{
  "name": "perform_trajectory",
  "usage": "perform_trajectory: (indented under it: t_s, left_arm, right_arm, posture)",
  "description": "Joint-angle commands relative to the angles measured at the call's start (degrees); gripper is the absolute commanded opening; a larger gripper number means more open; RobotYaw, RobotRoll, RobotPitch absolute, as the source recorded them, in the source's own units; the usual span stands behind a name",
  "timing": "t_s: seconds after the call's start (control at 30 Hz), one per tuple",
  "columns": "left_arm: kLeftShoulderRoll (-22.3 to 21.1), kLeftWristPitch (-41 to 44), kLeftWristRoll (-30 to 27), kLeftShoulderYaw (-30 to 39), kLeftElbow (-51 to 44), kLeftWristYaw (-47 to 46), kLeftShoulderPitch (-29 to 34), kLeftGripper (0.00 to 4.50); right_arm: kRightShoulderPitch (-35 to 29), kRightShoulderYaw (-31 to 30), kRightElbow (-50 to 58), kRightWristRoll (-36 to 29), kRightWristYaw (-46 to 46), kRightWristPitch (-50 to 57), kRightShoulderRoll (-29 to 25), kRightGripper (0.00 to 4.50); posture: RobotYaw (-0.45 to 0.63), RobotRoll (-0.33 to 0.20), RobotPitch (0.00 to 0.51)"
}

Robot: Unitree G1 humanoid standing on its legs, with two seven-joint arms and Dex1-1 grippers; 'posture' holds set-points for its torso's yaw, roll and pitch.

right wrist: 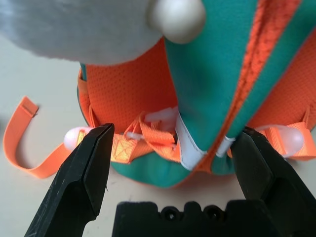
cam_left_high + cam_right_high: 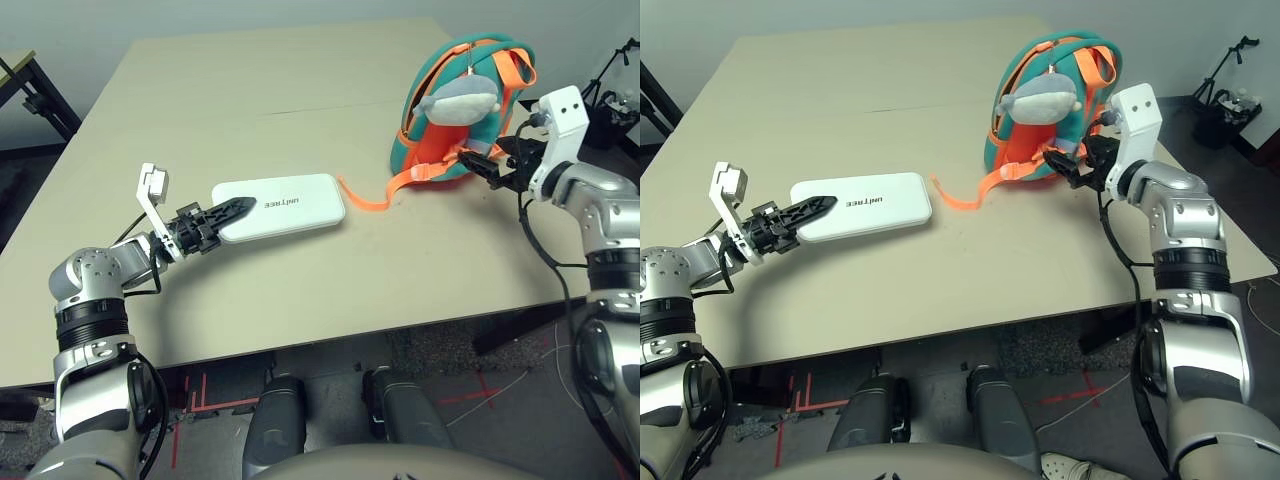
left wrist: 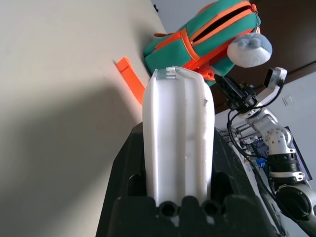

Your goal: Put the pencil case into the backpack and zip it.

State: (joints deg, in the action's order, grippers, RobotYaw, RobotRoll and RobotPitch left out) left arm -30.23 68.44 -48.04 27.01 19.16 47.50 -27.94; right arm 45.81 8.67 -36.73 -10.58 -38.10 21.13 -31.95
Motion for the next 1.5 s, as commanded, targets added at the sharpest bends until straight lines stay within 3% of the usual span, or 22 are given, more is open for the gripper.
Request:
perform_trajectory:
  t_s: [0.03,0.2,0.5,1.27,1.37,1.5]
  left_arm:
    - [-0.13,-1.10,-2.10,1.93,-2.60,-0.50,0.95,1.28]
    - [-1.43,-4.24,-2.39,5.05,-3.12,-2.10,0.84,1.28]
    - [-2.97,-17.52,0.01,8.31,0.09,-5.62,-1.61,1.28]
    - [-2.38,-18.19,-1.31,6.17,-0.15,-6.23,-1.68,1.27]
    - [-2.42,-18.15,-1.32,6.16,-0.09,-6.18,-1.60,1.27]
    - [-2.60,-18.11,-1.28,6.17,0.03,-6.03,-1.42,1.27]
  right_arm:
    - [2.63,-0.94,-7.62,1.94,1.36,-5.30,0.99,4.50]
    - [5.37,-0.08,-14.55,2.21,3.45,-10.77,1.70,4.50]
    - [7.22,1.15,-17.47,1.01,4.47,-14.88,1.50,4.50]
    - [6.71,2.09,-19.30,0.82,6.82,-15.75,1.84,4.50]
    - [6.71,2.16,-19.24,0.57,6.51,-15.71,2.03,3.87]
    - [6.63,2.12,-18.98,0.48,6.30,-15.59,2.23,2.38]
  posture:
    - [-0.05,0.000,0.073]
    - [-0.04,0.000,0.070]
    - [-0.03,0.000,0.062]
    - [-0.04,0.000,0.062]
    - [-0.04,0.000,0.065]
    - [-0.04,0.000,0.067]
